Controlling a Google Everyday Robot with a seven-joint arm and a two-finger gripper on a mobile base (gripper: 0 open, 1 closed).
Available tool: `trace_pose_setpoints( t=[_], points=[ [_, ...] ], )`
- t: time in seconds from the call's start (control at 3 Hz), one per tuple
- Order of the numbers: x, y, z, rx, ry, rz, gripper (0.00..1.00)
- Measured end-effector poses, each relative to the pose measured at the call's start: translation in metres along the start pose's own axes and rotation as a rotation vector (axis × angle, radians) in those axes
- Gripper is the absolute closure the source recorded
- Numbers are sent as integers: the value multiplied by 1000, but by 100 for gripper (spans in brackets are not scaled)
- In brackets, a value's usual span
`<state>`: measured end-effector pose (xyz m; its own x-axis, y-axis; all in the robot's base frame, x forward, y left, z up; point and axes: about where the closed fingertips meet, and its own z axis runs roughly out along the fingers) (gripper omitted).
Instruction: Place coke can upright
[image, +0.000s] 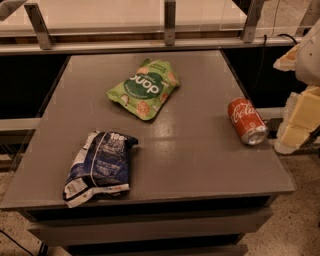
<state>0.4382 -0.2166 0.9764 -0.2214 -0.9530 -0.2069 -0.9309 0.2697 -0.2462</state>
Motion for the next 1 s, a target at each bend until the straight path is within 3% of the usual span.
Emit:
trace_pose_setpoints(
  t=[0.67, 1.0],
  points=[
    [-1, -11, 1, 24, 2, 22, 0],
    [0, -45, 14, 74, 45, 113, 0]
  ],
)
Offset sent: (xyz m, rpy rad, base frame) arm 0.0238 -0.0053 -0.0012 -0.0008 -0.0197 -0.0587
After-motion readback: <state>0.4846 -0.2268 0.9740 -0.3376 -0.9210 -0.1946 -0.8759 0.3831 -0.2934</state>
